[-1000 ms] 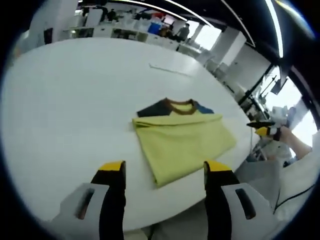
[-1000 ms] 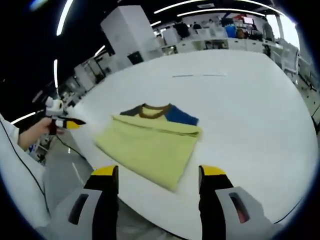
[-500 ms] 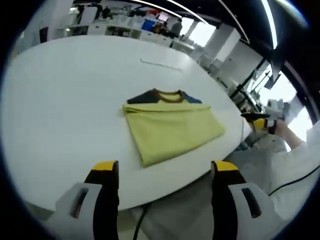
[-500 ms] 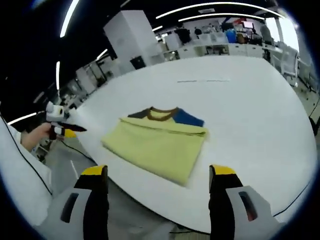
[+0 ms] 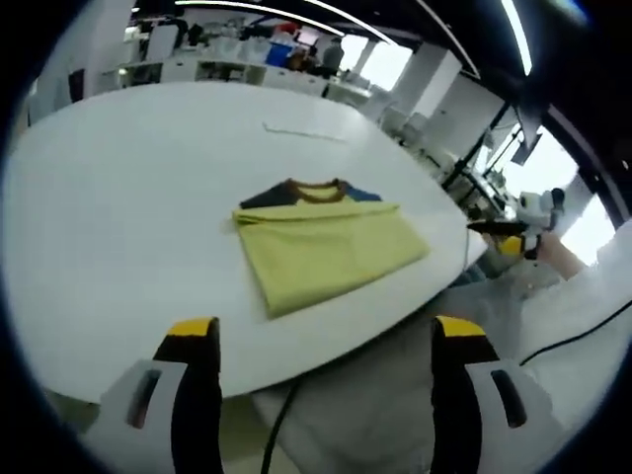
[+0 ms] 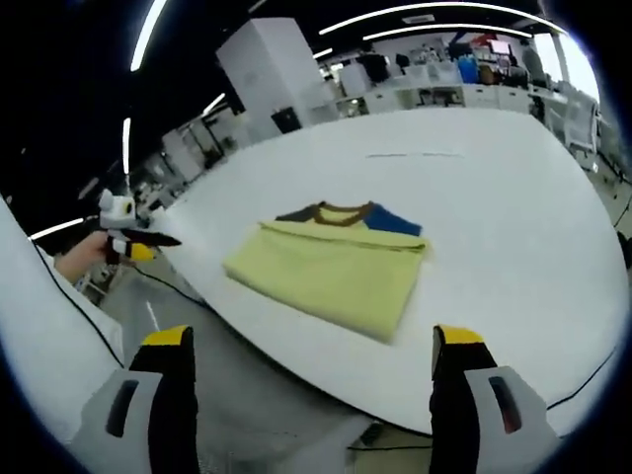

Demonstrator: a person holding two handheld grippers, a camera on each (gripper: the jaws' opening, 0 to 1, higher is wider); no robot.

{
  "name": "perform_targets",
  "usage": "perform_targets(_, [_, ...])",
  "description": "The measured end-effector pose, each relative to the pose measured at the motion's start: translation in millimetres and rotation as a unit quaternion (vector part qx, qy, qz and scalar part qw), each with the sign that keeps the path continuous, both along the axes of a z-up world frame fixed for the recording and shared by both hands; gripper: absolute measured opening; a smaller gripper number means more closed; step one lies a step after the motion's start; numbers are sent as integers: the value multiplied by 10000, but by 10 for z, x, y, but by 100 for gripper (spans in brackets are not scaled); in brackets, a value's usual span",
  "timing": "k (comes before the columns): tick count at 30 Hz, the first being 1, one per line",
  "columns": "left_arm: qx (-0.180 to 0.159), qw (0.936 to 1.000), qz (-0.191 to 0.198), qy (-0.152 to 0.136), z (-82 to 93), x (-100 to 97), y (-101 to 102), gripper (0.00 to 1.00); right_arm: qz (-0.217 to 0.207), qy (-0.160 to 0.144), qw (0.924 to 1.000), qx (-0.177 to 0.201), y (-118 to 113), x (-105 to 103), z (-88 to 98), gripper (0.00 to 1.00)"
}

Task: Fold the garment on the visible template until the final outline fits inside the template.

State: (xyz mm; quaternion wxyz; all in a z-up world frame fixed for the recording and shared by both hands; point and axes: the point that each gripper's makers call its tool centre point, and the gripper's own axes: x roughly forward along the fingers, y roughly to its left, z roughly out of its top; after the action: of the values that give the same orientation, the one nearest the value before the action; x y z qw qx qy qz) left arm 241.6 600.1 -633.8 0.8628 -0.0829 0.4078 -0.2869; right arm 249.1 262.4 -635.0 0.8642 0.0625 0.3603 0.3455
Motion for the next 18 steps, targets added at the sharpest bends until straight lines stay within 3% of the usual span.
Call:
perform_targets(2, [57,9999,10,-103,34,6,-14,100,43,-1,10000,13,11,-36,20,100])
perform_targets(18, [123,9997,-160,-164,86,72,-51,99,32,9,10000,30,-7,-7,31,100])
